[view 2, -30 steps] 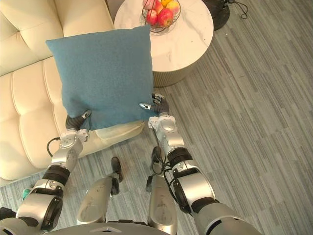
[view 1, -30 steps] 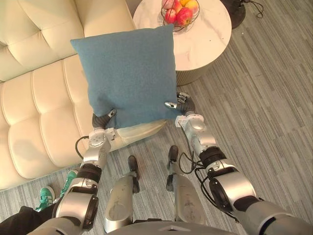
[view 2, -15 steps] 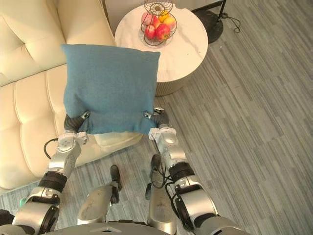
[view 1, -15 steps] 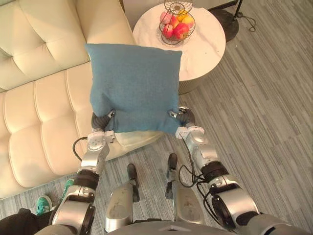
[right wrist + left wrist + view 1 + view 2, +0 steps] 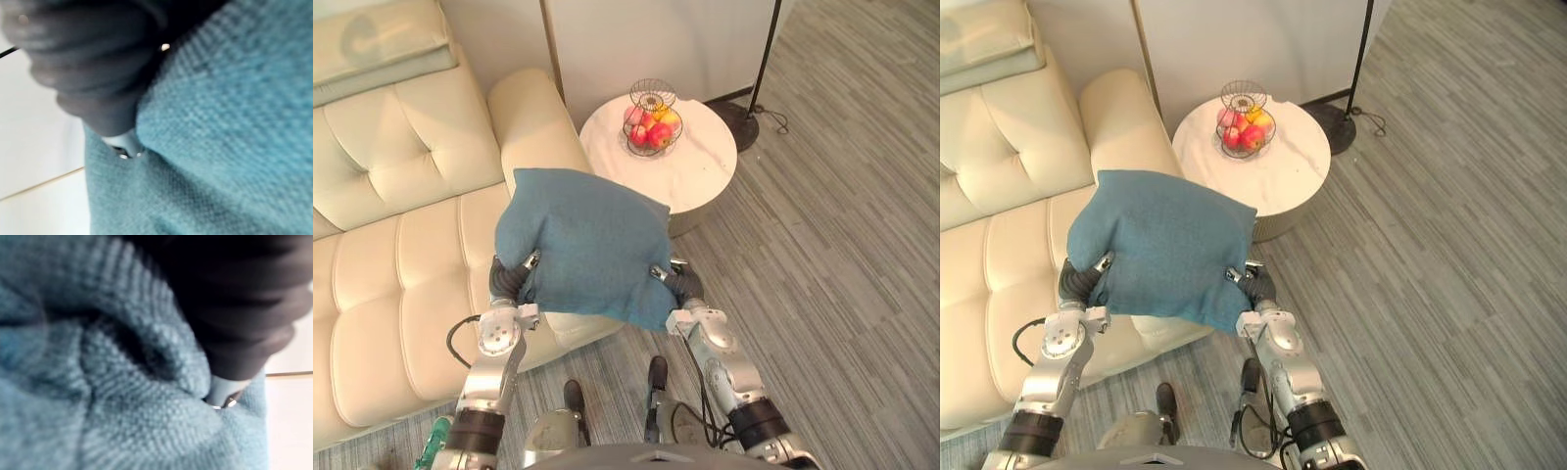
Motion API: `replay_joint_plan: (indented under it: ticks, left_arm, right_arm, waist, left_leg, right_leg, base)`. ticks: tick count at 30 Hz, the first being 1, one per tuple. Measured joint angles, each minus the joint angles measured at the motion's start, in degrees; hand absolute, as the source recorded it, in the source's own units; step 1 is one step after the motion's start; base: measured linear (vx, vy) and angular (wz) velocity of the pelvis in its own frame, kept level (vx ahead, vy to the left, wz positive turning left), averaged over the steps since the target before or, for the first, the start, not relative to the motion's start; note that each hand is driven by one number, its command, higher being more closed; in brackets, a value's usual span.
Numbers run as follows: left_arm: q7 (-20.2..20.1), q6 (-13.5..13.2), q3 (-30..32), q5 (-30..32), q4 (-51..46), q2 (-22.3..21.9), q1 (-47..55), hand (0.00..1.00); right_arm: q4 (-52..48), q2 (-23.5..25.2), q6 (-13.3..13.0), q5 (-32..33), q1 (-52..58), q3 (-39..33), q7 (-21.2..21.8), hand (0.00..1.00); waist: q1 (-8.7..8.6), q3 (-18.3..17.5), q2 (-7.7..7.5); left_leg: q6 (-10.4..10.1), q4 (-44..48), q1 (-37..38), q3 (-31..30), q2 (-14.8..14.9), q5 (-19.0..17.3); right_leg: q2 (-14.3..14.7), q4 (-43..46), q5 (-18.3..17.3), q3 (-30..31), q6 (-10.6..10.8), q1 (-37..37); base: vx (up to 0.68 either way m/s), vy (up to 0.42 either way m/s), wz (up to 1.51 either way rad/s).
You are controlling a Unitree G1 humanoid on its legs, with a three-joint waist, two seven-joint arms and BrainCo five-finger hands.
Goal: Pick up cushions and gather them together orderly.
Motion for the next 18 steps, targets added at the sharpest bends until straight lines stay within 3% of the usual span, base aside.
replay_joint_plan:
  ticks: [5, 10, 11, 14, 15, 16, 18]
  left_arm:
    - [0.04, -0.02, 1.51, -0.1, -5.0, -2.3, 4.52, 1.0]
    - [1.39, -0.74, 2.03, -1.09, -9.29, -3.69, 4.85, 1.0]
    - [1.68, -1.0, 2.03, -1.98, -9.5, -3.78, 4.79, 1.0]
    - [1.9, -1.35, 2.04, -2.72, -9.41, -4.73, 4.87, 1.0]
    - [2.34, -1.42, 2.04, -3.36, -9.41, -5.28, 4.86, 1.0]
    - [2.45, -1.43, 2.0, -3.69, -9.39, -5.42, 4.85, 1.0]
    - [2.51, -1.62, 1.42, -4.23, -8.58, -5.91, 4.46, 1.0]
  right_arm:
    - [-4.58, -0.05, -0.16, -1.16, 1.09, 1.48, 0.81, 1.0]
    - [-8.67, -0.2, -0.74, -1.1, -0.97, 1.46, 0.8, 1.0]
    - [-8.83, -0.28, -0.78, -1.13, -1.94, 1.18, 0.74, 1.0]
    - [-9.51, -0.75, -1.93, -1.15, -3.11, 0.76, 0.69, 1.0]
    - [-9.52, -0.81, -1.99, -1.16, -3.61, 0.54, 0.66, 1.0]
    - [-9.51, -0.87, -2.03, -1.17, -3.65, 0.33, 0.65, 1.0]
    - [-9.51, -2.08, -2.04, -1.56, -3.45, -0.5, 0.57, 1.0]
  waist:
    - [0.02, -1.29, 1.48]
    - [1.85, -1.48, 2.55]
    - [1.72, -1.8, 2.87]
    - [1.32, -1.95, 2.97]
    - [1.04, -2.33, 3.57]
    - [0.87, -2.52, 3.88]
    - [-0.37, -4.01, 6.17]
  left_leg:
    - [-0.4, 2.07, -2.89, -2.96, 0.31, -0.23]
    - [-2.35, 4.94, -9.72, -7.82, 0.31, 1.87]
    - [-1.56, 3.04, -9.96, -6.18, 0.95, 0.41]
    - [-0.92, 6.87, -11.35, 2.0, 4.93, -0.76]
    - [-1.08, 9.61, -11.32, 4.38, 8.69, -0.84]
    - [-1.13, 10.39, -11.29, 5.34, 10.08, -0.86]
    - [-0.47, 11.81, -9.69, 10.43, 16.1, 0.61]
  right_leg:
    - [-0.18, 0.32, -0.43, -2.99, -0.22, -0.16]
    - [-3.04, 11.26, -6.06, -9.64, -0.79, -6.43]
    - [-4.56, 11.59, -6.25, -12.78, -0.87, -6.55]
    - [-8.71, 11.66, -5.51, -16.83, -0.2, -6.23]
    - [-10.46, 11.53, -4.52, -18.35, 0.81, -5.84]
    - [-11.1, 11.53, -4.19, -18.97, 1.25, -5.62]
    - [-13.67, 11.8, -2.21, -21.7, 4.35, -4.07]
  base:
    - [-0.01, 0.001, 0.31]
    - [-0.08, -0.007, 0.75]
    - [-0.12, 0.014, 1.16]
    - [-0.09, 0.135, 1.03]
    - [-0.06, 0.203, 0.57]
    - [-0.09, 0.359, 0.71]
    - [-0.05, 0.371, 0.72]
